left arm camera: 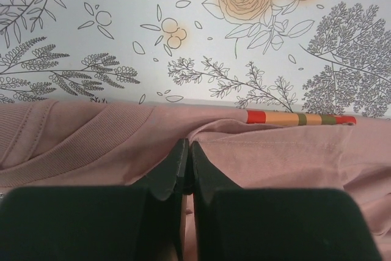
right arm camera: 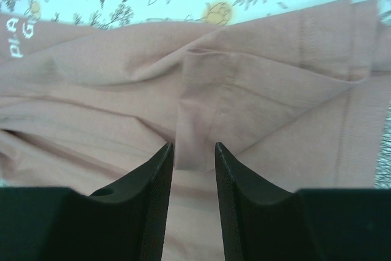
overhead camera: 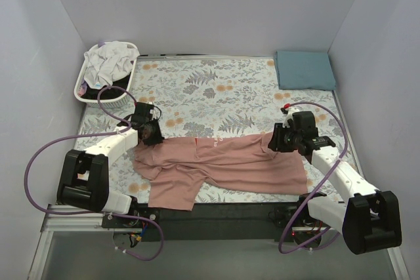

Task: Fold and stack the t-shirts
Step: Flatten the tshirt out

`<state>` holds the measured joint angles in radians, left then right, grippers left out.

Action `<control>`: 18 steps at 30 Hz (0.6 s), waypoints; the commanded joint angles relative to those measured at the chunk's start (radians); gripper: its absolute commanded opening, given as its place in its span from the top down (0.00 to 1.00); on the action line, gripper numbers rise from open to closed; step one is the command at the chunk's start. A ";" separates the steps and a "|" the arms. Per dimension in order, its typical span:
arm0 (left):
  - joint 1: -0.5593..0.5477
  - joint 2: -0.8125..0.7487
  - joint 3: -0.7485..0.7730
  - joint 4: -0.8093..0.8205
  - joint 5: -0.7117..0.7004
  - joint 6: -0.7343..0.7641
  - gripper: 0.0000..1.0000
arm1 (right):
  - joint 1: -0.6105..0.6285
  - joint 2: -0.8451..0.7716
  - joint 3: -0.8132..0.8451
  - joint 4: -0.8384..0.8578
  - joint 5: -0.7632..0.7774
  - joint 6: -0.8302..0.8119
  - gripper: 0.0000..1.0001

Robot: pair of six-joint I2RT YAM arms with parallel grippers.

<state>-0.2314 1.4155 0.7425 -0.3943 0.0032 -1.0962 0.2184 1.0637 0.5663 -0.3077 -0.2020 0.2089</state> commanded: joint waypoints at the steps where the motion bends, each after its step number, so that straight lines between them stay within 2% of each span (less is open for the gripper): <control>1: -0.002 -0.047 0.058 -0.012 -0.014 0.004 1.00 | 0.006 0.011 0.075 -0.019 0.160 0.024 0.59; 5: -0.002 -0.081 0.074 0.014 -0.045 0.004 1.00 | 0.006 0.071 0.141 -0.019 0.130 0.006 0.59; 10: -0.002 -0.107 0.011 0.077 -0.034 -0.007 1.00 | 0.051 0.175 0.194 -0.022 0.150 0.029 0.59; 14: -0.003 -0.101 -0.008 0.092 -0.049 -0.005 1.00 | 0.061 0.252 0.196 -0.012 0.196 0.070 0.58; 18: -0.002 -0.098 -0.008 0.095 -0.057 -0.004 1.00 | 0.062 0.295 0.176 0.030 0.162 0.107 0.58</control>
<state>-0.2314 1.3373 0.7414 -0.3279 -0.0269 -1.1007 0.2779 1.3472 0.7330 -0.3187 -0.0433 0.2703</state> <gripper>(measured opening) 0.014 0.415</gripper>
